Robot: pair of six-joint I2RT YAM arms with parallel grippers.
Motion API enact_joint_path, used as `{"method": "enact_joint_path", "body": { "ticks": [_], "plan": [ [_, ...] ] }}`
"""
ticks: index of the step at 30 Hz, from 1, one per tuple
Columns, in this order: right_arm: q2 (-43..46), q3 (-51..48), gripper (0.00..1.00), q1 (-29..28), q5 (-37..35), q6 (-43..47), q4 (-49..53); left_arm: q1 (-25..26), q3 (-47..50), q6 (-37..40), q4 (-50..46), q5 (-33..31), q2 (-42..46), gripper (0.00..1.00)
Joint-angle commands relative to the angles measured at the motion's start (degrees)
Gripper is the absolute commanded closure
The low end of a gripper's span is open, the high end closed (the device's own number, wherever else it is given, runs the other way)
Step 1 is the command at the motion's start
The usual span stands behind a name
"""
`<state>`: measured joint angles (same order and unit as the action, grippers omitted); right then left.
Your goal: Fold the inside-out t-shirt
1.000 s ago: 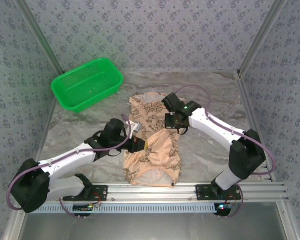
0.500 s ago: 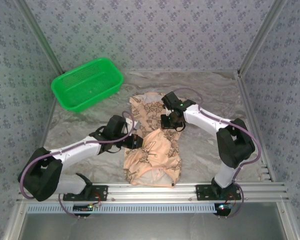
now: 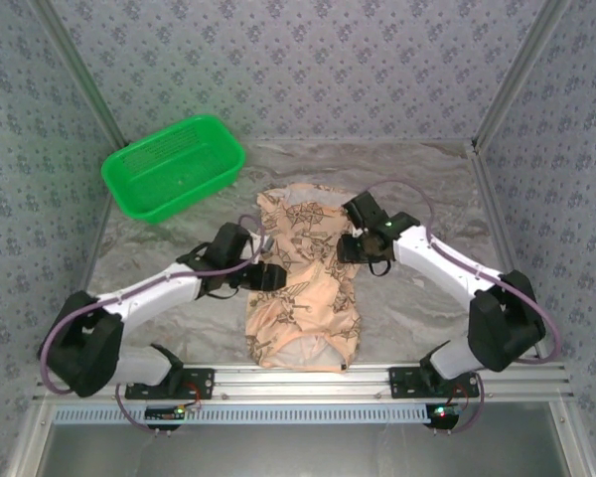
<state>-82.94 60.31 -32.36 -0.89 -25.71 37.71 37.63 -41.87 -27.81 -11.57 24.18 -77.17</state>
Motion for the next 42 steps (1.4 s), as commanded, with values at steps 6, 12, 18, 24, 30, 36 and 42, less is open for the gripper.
{"method": "enact_joint_path", "body": {
  "ticks": [6, 12, 18, 24, 30, 36, 42],
  "plan": [
    [7.32, -6.88, 0.53, -0.3, -0.81, -2.88, -0.36, 5.28, -6.35, 2.93, -12.77, -12.29, -6.64, 0.42],
    [11.24, -10.7, 0.52, -1.36, 0.68, -4.16, -1.81, 7.99, -7.31, -0.51, -15.19, -23.51, -7.64, 0.4],
    [13.17, -12.79, 0.52, -3.52, -0.92, -5.69, -2.51, 8.0, -6.43, -1.56, -6.36, -15.68, -8.56, 0.59],
    [15.03, -13.28, 0.52, -5.72, -3.43, -6.23, -1.33, 8.01, -8.92, 0.31, -3.68, -12.79, -10.54, 0.97],
    [18.39, -14.4, 0.49, -9.96, 0.72, -0.95, -1.78, 7.93, -12.48, -1.79, -6.56, -12.72, -6.02, 1.0],
    [21.87, -16.33, 0.41, -25.66, -0.13, 0.38, -4.17, 5.03, -15.5, -12.59, -10.32, -16.68, -2.89, 1.0],
    [18.79, -22.0, 0.32, -35.96, -1.44, -2.23, -8.61, 3.71, -19.66, -21.9, -11.54, -21.64, 0.31, 1.0]
  ]
}}
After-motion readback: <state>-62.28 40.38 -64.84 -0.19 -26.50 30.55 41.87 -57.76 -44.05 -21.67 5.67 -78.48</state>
